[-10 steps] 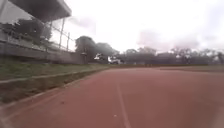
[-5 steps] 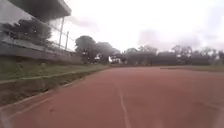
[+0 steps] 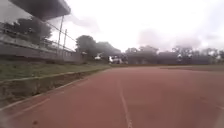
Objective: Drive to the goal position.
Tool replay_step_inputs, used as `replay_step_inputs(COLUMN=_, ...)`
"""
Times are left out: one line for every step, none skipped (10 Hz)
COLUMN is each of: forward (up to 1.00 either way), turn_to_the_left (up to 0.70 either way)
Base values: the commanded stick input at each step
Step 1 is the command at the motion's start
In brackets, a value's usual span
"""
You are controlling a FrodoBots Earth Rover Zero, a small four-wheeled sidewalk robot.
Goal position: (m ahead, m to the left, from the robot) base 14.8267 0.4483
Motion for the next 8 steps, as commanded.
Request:
replay_step_inputs(forward=0.7, turn_to_the_left=0.01)
replay_step_inputs(forward=0.7, turn_to_the_left=0.01)
replay_step_inputs(forward=0.7, turn_to_the_left=0.01)
replay_step_inputs(forward=0.7, turn_to_the_left=0.01)
replay_step_inputs(forward=0.7, turn_to_the_left=0.01)
replay_step_inputs(forward=0.7, turn_to_the_left=0.01)
replay_step_inputs(forward=0.7, turn_to_the_left=0.01)
replay_step_inputs(forward=0.7, turn_to_the_left=0.01)
